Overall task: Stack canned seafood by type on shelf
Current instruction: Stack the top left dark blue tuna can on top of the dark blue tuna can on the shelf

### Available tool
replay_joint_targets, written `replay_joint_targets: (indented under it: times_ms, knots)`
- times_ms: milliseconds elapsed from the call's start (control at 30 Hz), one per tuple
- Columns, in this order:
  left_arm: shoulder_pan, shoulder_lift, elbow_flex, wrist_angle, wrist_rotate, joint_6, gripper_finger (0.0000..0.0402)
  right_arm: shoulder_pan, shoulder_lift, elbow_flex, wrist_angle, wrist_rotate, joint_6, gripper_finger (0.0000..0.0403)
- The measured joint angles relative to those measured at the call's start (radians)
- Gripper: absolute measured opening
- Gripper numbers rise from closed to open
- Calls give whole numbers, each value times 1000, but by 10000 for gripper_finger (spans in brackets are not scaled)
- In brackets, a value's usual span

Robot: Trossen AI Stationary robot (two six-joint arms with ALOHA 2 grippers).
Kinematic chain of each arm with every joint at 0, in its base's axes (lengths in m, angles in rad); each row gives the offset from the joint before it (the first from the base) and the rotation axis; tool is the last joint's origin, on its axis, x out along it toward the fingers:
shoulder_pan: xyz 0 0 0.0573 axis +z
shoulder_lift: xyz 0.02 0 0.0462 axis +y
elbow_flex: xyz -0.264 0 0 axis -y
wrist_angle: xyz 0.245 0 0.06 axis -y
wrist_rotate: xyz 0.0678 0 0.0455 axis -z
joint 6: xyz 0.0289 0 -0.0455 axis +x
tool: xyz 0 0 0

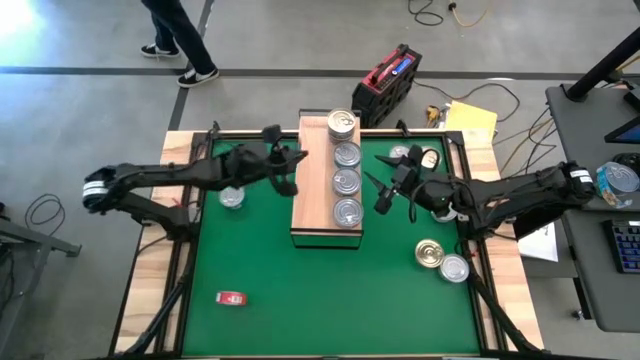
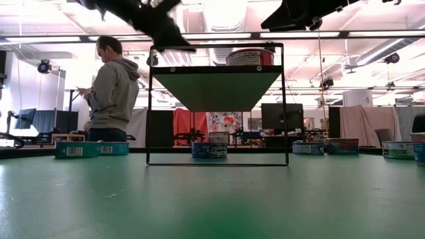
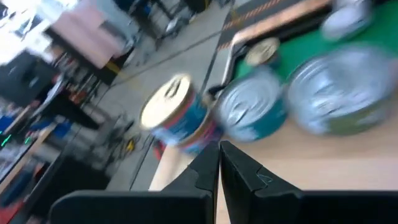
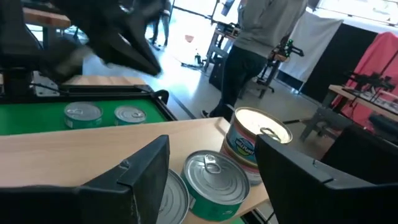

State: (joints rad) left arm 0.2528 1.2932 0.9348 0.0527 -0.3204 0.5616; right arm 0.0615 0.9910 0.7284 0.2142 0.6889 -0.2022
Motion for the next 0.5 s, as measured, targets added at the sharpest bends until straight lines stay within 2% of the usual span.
replay_joint_targets:
  times_ms: [100,200,367,500]
  knots:
    - [72,77,6,49,-8,-5,0,0,0,-2,0,-3,-4,226]
    - [119,161,70,25,-10,-32,0,0,0,-2,-4,-5,-15,222]
    - [141,298,267,-155,-5,-66,0,-1,0,-2,-4,-5,-33,219]
    - [173,386,403,-292,61,-80,0,-1,0,-2,-5,-5,-51,219]
